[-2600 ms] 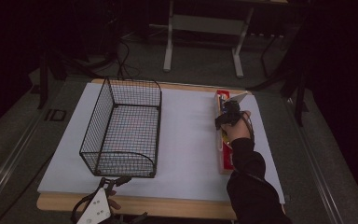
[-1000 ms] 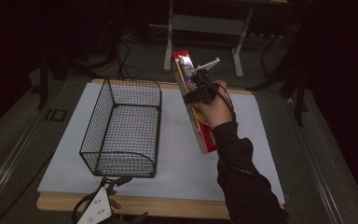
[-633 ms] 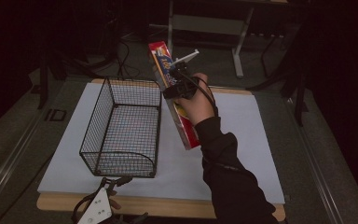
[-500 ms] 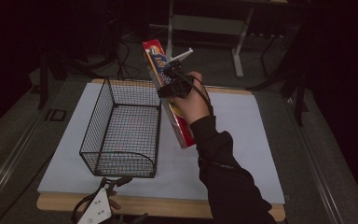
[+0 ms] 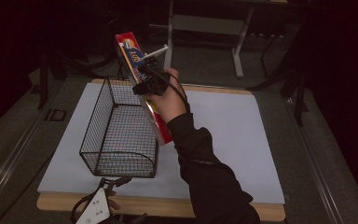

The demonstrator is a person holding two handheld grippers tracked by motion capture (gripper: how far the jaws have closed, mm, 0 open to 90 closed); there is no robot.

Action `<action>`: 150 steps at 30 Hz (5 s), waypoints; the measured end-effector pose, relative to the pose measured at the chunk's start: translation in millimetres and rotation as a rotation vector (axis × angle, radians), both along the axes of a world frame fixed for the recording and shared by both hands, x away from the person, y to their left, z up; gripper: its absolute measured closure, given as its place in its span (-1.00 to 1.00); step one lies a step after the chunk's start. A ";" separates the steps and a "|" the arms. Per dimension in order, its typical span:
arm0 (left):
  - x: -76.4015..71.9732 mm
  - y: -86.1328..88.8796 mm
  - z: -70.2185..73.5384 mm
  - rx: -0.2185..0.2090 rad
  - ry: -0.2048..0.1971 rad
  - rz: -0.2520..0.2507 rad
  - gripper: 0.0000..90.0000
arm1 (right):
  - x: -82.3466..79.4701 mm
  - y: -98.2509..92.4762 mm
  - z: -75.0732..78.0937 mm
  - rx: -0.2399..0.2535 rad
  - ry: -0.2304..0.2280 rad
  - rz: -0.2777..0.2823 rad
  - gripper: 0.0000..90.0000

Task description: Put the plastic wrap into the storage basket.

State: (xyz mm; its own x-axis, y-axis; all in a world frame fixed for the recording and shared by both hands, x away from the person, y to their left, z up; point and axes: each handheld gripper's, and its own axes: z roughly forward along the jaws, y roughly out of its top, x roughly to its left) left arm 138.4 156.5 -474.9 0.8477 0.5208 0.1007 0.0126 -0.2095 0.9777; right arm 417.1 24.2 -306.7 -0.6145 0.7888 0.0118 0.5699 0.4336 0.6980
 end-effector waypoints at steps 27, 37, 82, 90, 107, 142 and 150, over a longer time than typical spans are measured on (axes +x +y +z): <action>-0.7 2.0 0.8 -0.009 -0.001 -0.011 -1.00 | -12.3 68.1 -73.5 0.013 -0.017 0.083 -0.13; -1.5 1.6 1.0 -0.012 -0.001 -0.014 -1.00 | -11.2 73.0 -105.2 -0.020 0.034 0.090 -0.13; -0.7 -0.5 -0.3 0.009 0.001 -0.020 -1.00 | 1.1 60.0 -129.3 -0.065 0.083 0.008 -0.21; -0.7 -0.6 -0.6 0.010 0.002 -0.020 -1.00 | -0.9 55.8 -125.8 -0.034 0.084 0.081 -0.60; 0.1 -2.3 -1.5 0.016 0.008 -0.022 -1.00 | -17.3 24.4 -102.8 0.009 0.022 0.190 -0.71; 2.8 -5.5 -3.9 0.037 0.016 -0.018 -1.00 | -75.0 -125.9 -89.1 0.130 -0.061 0.192 -0.70; 3.2 -6.9 -4.4 0.042 0.018 -0.019 -1.00 | -89.4 -159.5 -97.9 0.142 -0.073 0.184 -0.70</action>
State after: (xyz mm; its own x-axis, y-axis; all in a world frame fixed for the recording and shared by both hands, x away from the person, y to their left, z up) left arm 141.6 149.6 -479.3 0.8594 0.5001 0.1067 0.0255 -0.2503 0.9678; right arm 327.7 -135.3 -404.6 -0.7510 0.6571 0.0649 0.4365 0.4203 0.7955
